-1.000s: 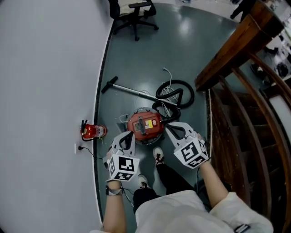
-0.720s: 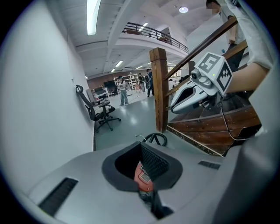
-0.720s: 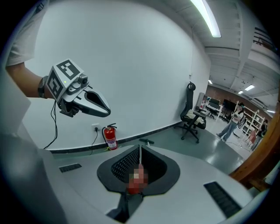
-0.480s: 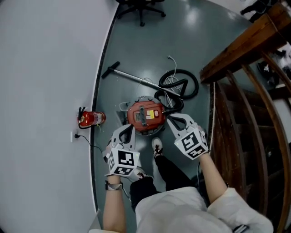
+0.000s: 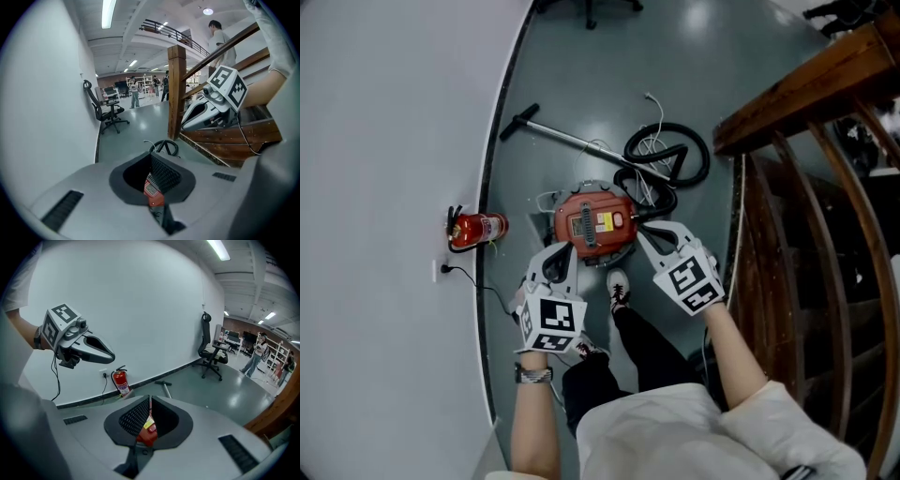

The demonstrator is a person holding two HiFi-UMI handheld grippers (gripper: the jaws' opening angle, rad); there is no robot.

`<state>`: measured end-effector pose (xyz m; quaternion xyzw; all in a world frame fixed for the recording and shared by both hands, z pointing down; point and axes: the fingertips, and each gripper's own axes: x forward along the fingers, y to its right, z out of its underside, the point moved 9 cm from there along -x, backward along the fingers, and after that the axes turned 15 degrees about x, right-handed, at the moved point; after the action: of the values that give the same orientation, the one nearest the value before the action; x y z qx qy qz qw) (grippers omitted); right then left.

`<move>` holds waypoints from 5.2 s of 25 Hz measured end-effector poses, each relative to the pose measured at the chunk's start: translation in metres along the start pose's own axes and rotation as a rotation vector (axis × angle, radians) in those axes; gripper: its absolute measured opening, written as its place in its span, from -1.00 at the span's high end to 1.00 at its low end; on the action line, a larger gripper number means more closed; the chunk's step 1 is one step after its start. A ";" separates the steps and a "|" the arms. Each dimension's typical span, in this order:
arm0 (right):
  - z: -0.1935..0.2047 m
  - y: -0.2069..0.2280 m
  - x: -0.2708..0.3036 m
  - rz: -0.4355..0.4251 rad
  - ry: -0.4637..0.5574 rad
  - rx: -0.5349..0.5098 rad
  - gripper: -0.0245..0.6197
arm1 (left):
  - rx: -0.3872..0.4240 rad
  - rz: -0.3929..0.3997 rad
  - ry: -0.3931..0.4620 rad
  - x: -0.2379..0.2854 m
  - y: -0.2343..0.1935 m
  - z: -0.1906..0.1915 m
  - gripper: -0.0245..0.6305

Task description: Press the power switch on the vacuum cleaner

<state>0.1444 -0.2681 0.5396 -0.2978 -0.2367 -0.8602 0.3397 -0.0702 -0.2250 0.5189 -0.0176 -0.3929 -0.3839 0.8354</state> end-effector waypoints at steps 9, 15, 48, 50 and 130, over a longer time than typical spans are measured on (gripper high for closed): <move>0.024 0.016 0.028 -0.016 -0.042 0.030 0.83 | -0.012 0.030 -0.028 0.028 0.004 0.018 0.93; 0.041 0.023 0.046 -0.039 -0.069 0.064 0.82 | -0.035 0.025 -0.040 0.035 0.003 0.025 0.93; 0.129 0.074 0.173 -0.036 -0.285 0.212 0.50 | -0.082 0.104 -0.120 0.092 0.019 0.073 0.93; 0.135 0.077 0.179 -0.028 -0.293 0.224 0.50 | -0.083 0.110 -0.124 0.094 0.021 0.075 0.93; 0.203 0.074 0.235 0.038 -0.363 0.403 0.40 | -0.230 0.162 -0.209 0.144 0.026 0.106 0.93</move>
<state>0.1306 -0.2976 0.8573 -0.3778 -0.4545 -0.7217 0.3604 -0.0640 -0.2623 0.6954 -0.1843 -0.4286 -0.3540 0.8106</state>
